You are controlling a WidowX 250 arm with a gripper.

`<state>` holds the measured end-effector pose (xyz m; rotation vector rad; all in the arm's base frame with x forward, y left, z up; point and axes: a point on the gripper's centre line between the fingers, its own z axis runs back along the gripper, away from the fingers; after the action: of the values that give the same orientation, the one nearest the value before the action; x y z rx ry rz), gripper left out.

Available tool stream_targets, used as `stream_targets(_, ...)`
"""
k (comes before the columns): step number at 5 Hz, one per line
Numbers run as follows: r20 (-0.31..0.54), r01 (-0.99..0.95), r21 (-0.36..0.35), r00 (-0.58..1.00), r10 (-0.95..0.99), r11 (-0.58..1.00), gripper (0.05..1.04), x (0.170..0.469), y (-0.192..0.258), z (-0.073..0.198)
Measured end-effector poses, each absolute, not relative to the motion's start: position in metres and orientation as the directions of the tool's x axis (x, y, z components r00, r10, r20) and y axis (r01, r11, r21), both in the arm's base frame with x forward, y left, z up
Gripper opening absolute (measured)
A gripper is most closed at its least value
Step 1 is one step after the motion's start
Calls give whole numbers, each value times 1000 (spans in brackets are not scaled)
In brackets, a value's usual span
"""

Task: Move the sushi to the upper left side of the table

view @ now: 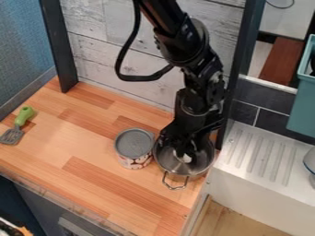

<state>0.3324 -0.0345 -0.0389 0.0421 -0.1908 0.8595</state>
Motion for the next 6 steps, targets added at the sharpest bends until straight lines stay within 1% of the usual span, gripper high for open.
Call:
stream_targets(1,182,-742,-31,655,734,670,412,331,-35,-39)
stream_targets(2,177,-728,-14,673,718,685,405,327,-33,-39)
stream_targets(3,202,-714,-7,684,701,700,405,326,-30,-26)
stream_targets(4,249,-699,-35,686,684,714,405,330,-22,-3)
stream_targets(5,308,-721,-62,644,700,690,405,332,0,25)
stream_targets(6,363,-784,-21,572,736,620,402,330,38,34)
